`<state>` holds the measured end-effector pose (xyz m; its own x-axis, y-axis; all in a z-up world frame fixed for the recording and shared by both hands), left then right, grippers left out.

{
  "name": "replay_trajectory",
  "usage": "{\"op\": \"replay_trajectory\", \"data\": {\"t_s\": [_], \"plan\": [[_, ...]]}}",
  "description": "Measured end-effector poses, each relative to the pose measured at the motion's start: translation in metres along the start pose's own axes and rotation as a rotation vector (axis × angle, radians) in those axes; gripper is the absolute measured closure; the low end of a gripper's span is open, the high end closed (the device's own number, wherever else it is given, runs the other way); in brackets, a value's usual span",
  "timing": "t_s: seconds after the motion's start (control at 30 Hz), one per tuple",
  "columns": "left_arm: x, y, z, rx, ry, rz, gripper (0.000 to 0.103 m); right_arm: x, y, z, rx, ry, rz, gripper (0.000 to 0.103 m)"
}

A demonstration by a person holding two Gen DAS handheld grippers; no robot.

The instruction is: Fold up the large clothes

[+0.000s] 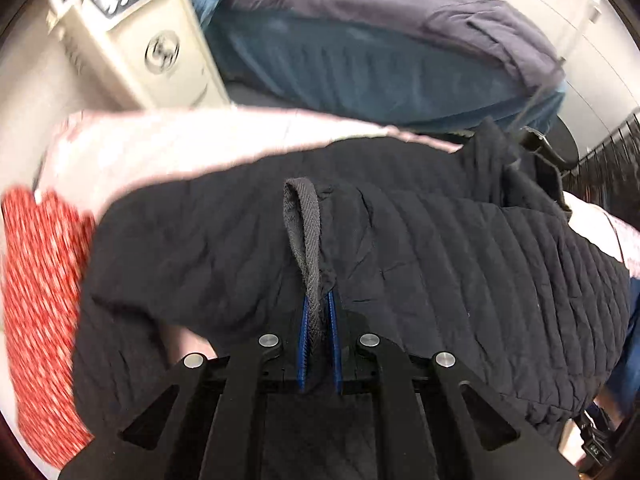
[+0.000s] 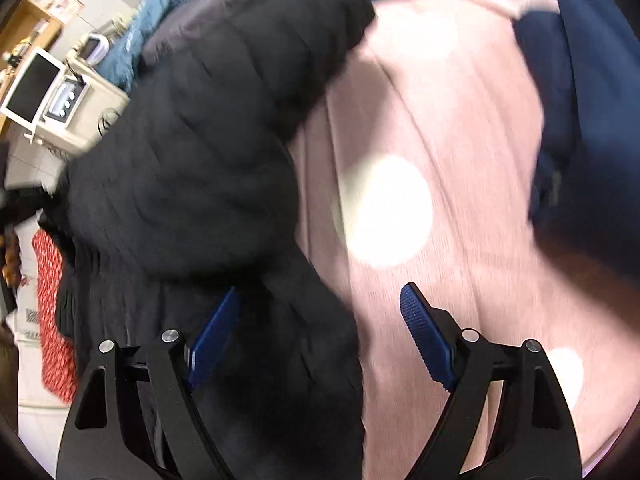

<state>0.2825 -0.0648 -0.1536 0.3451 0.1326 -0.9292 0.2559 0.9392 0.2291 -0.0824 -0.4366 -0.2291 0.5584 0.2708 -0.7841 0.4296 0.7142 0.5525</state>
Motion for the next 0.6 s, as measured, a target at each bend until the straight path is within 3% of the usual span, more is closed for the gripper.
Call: {"op": "replay_trajectory", "data": {"t_s": [0.03, 0.07, 0.1, 0.13, 0.17, 0.27, 0.4, 0.5, 0.6], "plan": [[0.003, 0.0, -0.005, -0.003, 0.01, 0.0, 0.094, 0.003, 0.004, 0.006, -0.008, -0.013, -0.003, 0.023], [0.004, -0.001, -0.01, 0.004, 0.01, 0.006, 0.094, 0.006, 0.005, 0.01, -0.016, -0.006, -0.008, 0.035], [0.003, -0.004, -0.014, 0.009, 0.009, 0.003, 0.094, 0.012, 0.009, 0.013, -0.047, 0.021, -0.009, 0.052], [0.002, -0.006, -0.016, 0.013, 0.011, -0.008, 0.094, 0.016, 0.013, 0.015, -0.086, 0.047, -0.018, 0.077], [0.002, -0.009, -0.019, 0.017, 0.015, -0.025, 0.094, 0.017, 0.017, 0.018, -0.111, 0.059, -0.038, 0.081], [0.004, -0.022, -0.025, 0.053, 0.01, -0.046, 0.094, -0.012, 0.024, 0.03, -0.145, -0.034, -0.112, 0.088], [0.01, -0.051, -0.041, 0.108, 0.023, -0.069, 0.094, -0.047, 0.015, 0.026, -0.11, -0.09, -0.2, 0.09], [0.024, -0.075, -0.056, 0.203, 0.002, 0.025, 0.091, -0.039, 0.0, 0.012, -0.085, -0.04, -0.231, 0.09], [0.042, -0.087, -0.07, 0.29, -0.005, 0.104, 0.083, -0.023, -0.012, 0.004, -0.092, 0.011, -0.256, 0.088]]}}
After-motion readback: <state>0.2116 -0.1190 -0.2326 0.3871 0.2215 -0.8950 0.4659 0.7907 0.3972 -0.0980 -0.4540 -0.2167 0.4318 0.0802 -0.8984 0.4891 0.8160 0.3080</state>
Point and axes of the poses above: each gripper's, at about its wrist camera, not at the fingertips, and x roughly the way its jaws point, y to its left, z to its top, the point moved 6 cm from there along x, roughly the way its jaws point, and after that the axes turned 14 degrees about z, right-handed, at the moved point
